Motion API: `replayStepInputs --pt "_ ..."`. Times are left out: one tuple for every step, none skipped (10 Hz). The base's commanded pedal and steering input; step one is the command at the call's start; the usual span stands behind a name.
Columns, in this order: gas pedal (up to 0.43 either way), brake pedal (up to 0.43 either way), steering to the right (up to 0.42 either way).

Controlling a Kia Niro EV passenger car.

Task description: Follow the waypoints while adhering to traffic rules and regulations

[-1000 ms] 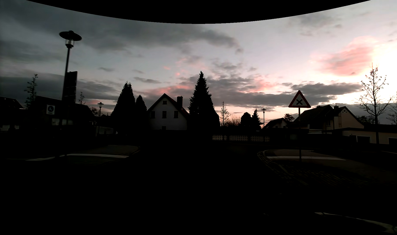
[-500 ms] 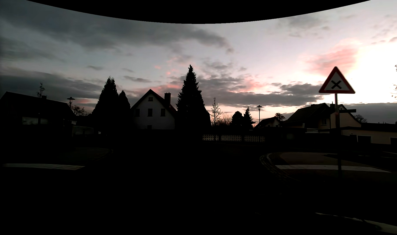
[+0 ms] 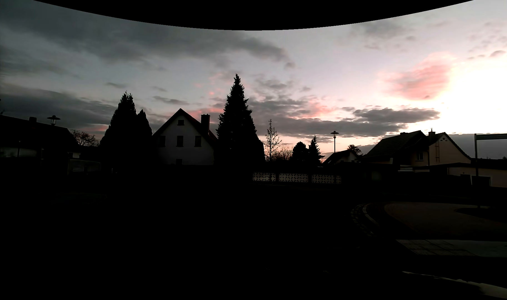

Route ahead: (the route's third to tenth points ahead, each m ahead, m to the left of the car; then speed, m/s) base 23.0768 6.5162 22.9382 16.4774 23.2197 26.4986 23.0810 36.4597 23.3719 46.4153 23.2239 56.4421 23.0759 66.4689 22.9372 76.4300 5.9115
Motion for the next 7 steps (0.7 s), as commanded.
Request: replayStepInputs --pt "0.0 0.079 0.006" --pt "0.0 0.098 0.001" --pt "0.0 0.104 0.0" --pt "0.0 0.11 -0.002" --pt "0.0 0.128 -0.003" --pt "0.0 0.14 -0.006" --pt "0.0 0.152 -0.009"
